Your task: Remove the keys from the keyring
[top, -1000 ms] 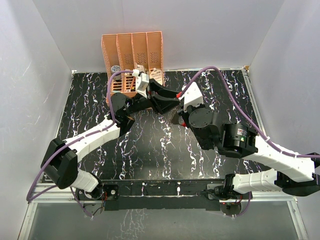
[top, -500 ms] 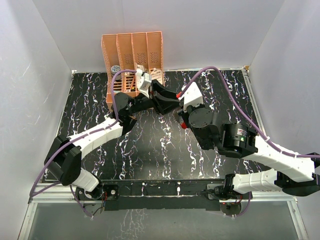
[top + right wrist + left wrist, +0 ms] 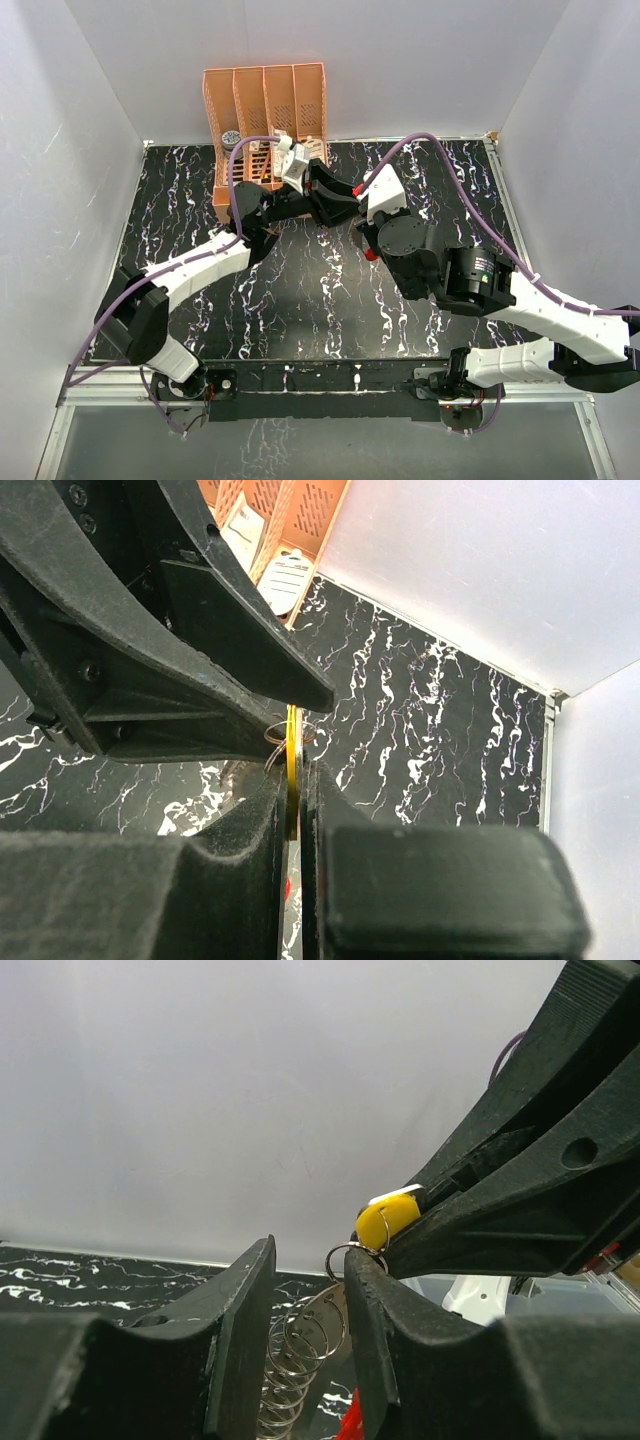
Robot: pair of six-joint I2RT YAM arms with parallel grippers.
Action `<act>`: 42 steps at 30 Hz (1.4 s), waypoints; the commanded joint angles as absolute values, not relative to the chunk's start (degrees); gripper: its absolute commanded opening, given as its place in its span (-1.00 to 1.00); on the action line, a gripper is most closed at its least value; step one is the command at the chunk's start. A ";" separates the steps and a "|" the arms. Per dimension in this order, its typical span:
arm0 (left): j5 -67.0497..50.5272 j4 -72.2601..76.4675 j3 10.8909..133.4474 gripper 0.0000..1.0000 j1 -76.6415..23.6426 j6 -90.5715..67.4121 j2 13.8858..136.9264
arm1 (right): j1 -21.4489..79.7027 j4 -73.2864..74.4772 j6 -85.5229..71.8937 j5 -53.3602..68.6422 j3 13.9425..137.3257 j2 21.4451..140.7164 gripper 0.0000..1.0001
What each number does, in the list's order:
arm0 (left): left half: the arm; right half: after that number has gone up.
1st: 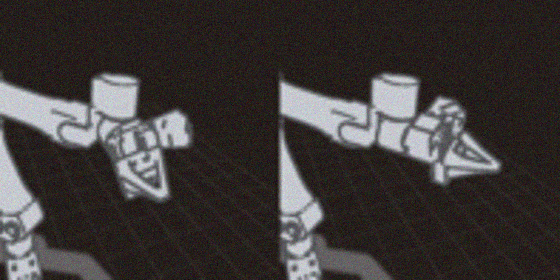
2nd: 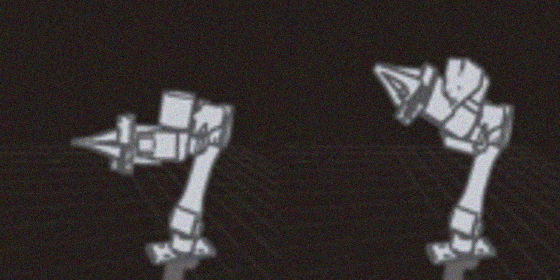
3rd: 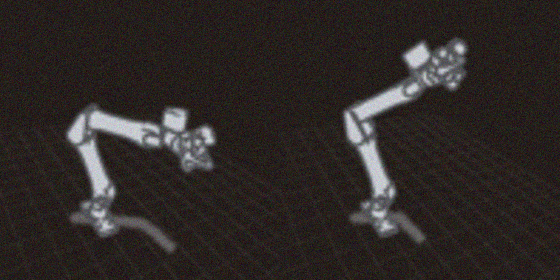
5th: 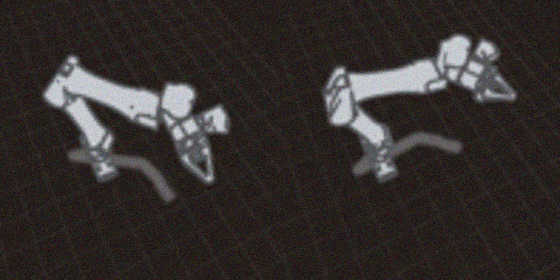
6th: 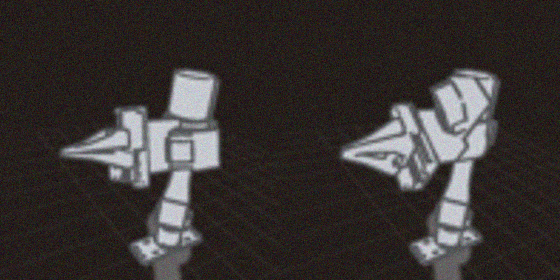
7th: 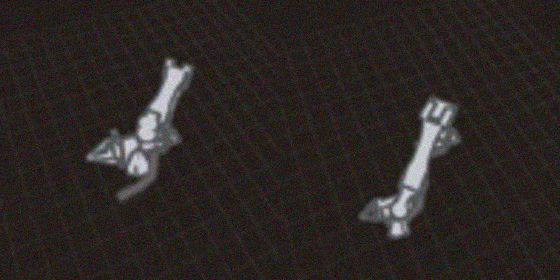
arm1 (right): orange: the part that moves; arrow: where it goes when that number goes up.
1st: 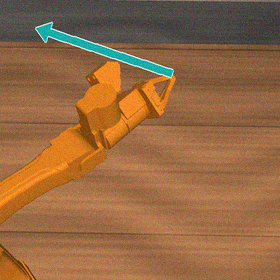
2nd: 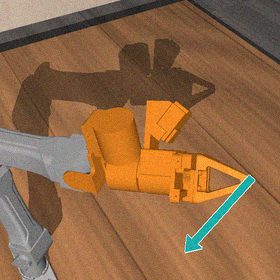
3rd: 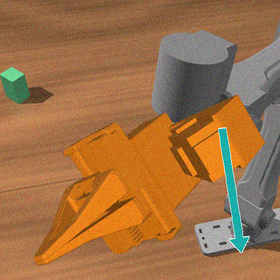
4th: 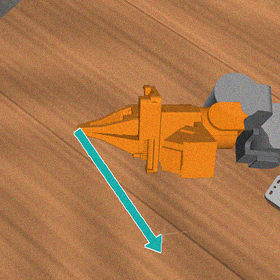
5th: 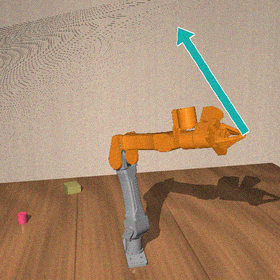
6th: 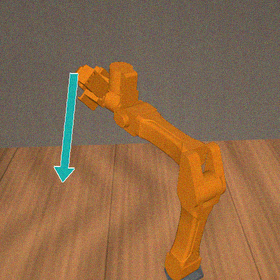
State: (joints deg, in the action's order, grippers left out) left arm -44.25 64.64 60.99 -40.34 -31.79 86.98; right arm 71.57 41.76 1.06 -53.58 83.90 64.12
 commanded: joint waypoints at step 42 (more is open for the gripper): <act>-26.68 46.47 59.95 -0.61 -41.92 -16.46 77.85 | 71.81 40.96 0.50 -55.91 88.11 64.29 -1.00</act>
